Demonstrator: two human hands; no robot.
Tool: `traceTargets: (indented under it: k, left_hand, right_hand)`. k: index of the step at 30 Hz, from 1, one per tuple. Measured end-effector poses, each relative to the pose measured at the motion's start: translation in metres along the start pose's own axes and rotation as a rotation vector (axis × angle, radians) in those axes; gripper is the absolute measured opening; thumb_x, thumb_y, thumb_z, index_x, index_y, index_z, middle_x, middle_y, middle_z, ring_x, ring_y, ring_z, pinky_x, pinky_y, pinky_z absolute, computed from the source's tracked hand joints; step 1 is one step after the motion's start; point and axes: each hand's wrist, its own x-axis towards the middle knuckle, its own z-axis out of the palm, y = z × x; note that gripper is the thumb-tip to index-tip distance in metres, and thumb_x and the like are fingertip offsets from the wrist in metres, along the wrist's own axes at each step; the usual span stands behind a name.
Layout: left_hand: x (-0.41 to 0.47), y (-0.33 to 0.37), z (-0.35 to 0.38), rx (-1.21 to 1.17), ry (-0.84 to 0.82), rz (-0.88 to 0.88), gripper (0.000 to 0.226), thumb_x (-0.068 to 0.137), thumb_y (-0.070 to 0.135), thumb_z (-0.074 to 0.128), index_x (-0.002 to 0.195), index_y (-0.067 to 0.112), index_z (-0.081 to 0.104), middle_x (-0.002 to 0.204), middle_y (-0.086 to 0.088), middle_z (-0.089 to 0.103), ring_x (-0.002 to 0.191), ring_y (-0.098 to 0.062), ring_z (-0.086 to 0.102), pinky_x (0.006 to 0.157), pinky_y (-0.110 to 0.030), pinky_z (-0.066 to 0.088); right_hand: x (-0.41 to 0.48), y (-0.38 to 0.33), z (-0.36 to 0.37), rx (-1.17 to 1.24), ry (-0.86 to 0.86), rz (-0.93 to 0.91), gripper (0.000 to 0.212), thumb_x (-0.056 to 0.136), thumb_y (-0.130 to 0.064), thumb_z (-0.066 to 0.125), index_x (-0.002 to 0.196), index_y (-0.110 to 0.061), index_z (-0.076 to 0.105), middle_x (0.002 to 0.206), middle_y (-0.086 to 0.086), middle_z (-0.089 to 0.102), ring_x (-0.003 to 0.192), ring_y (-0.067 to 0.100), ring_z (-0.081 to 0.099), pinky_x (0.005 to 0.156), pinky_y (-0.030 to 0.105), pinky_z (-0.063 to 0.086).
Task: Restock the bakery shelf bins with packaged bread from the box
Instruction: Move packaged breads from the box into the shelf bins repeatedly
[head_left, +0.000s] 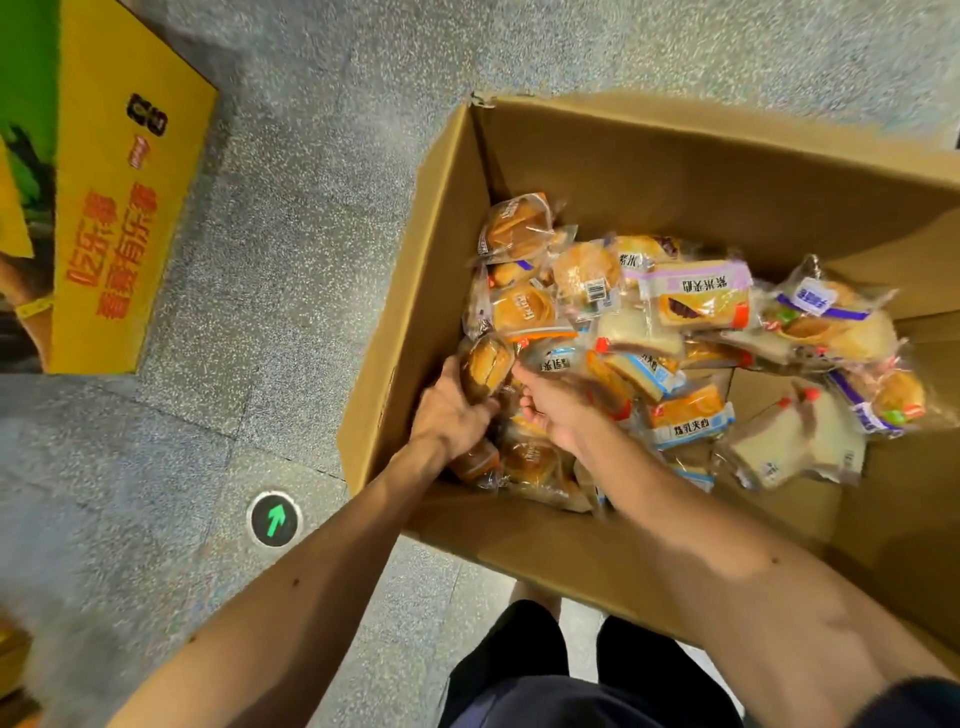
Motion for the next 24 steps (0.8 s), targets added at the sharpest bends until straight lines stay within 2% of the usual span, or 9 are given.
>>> traceTargets:
  k: [3,5,7,9,13,16,18,21,24]
  left_hand:
    - [-0.001,0.006,-0.005,-0.088,-0.012,-0.005,0.062,0.088,0.025,0.070,0.143,0.022,0.042,0.124,-0.003,0.064,0.116,-0.023,0.058,0.097,-0.024,0.041]
    - [-0.002,0.009,-0.006,-0.139,-0.054,-0.021,0.060,0.088,0.027,0.070,0.142,0.026,0.044,0.116,0.003,0.063,0.111,-0.018,0.057,0.098,-0.028,0.043]
    - [-0.004,0.010,-0.008,-0.195,-0.088,-0.027,0.063,0.077,0.037,0.075,0.135,0.032,0.050,0.112,0.008,0.065,0.108,-0.016,0.060,0.100,-0.036,0.048]
    - [-0.006,0.009,-0.011,-0.238,-0.108,-0.002,0.070,0.066,0.044,0.078,0.131,0.035,0.054,0.110,0.007,0.070,0.106,-0.016,0.065,0.098,-0.041,0.052]
    - [-0.022,0.016,-0.015,-0.045,-0.113,0.214,0.066,0.084,0.024,0.077,0.142,0.034,0.047,0.122,0.008,0.065,0.111,-0.007,0.059,0.103,-0.027,0.044]
    - [-0.035,0.018,-0.005,0.094,-0.148,0.482,0.067,0.084,0.003,0.070,0.142,0.029,0.048,0.137,0.002,0.057,0.121,-0.014,0.057,0.109,-0.029,0.042]
    - [-0.042,0.022,0.005,0.182,-0.178,0.615,0.068,0.082,-0.001,0.071,0.142,0.023,0.050,0.140,-0.001,0.053,0.125,-0.016,0.054,0.110,-0.023,0.039]
    - [-0.053,0.032,0.024,0.285,-0.210,0.771,0.075,0.079,0.000,0.073,0.143,0.026,0.047,0.146,0.002,0.044,0.134,-0.010,0.042,0.114,-0.017,0.029]
    - [-0.067,0.043,0.044,0.212,-0.279,0.759,0.076,0.078,0.013,0.080,0.143,0.025,0.043,0.146,0.005,0.047,0.134,-0.004,0.041,0.112,-0.018,0.034]
  right_hand:
    - [-0.004,0.002,-0.004,0.045,0.003,-0.019,0.023,0.088,-0.032,0.075,0.097,-0.018,0.059,0.083,-0.001,0.060,0.066,0.008,0.050,0.061,0.023,0.044]
    - [-0.005,0.003,-0.010,0.094,-0.007,-0.054,0.018,0.090,-0.022,0.073,0.101,-0.015,0.059,0.099,0.005,0.070,0.075,0.011,0.060,0.063,0.024,0.051]
    - [-0.015,0.001,-0.018,0.094,-0.004,-0.088,0.028,0.092,-0.020,0.071,0.116,-0.013,0.058,0.115,0.008,0.069,0.084,0.016,0.063,0.076,0.034,0.059]
    - [-0.025,0.000,-0.029,0.084,-0.031,-0.093,0.034,0.096,-0.024,0.065,0.127,-0.017,0.052,0.119,0.007,0.062,0.088,0.018,0.065,0.090,0.048,0.057]
    - [-0.050,-0.005,-0.061,0.158,-0.128,-0.076,0.025,0.104,-0.026,0.044,0.124,-0.014,0.053,0.110,0.007,0.061,0.100,0.030,0.067,0.081,0.051,0.058]
    - [-0.070,-0.008,-0.079,0.264,-0.206,-0.065,0.026,0.105,-0.023,0.032,0.110,-0.017,0.058,0.104,0.010,0.067,0.092,0.031,0.067,0.093,0.059,0.051]
    - [-0.078,-0.009,-0.090,0.269,-0.240,-0.034,0.038,0.103,-0.041,0.038,0.119,-0.015,0.060,0.108,0.015,0.070,0.097,0.035,0.069,0.099,0.065,0.046]
    - [-0.085,-0.006,-0.103,0.201,-0.315,0.039,0.070,0.085,-0.075,0.052,0.120,-0.016,0.064,0.108,0.014,0.075,0.100,0.036,0.071,0.090,0.065,0.050]
    - [-0.091,0.001,-0.116,0.116,-0.344,0.038,0.058,0.076,-0.063,0.069,0.113,-0.017,0.064,0.099,0.010,0.077,0.097,0.034,0.072,0.089,0.065,0.051]
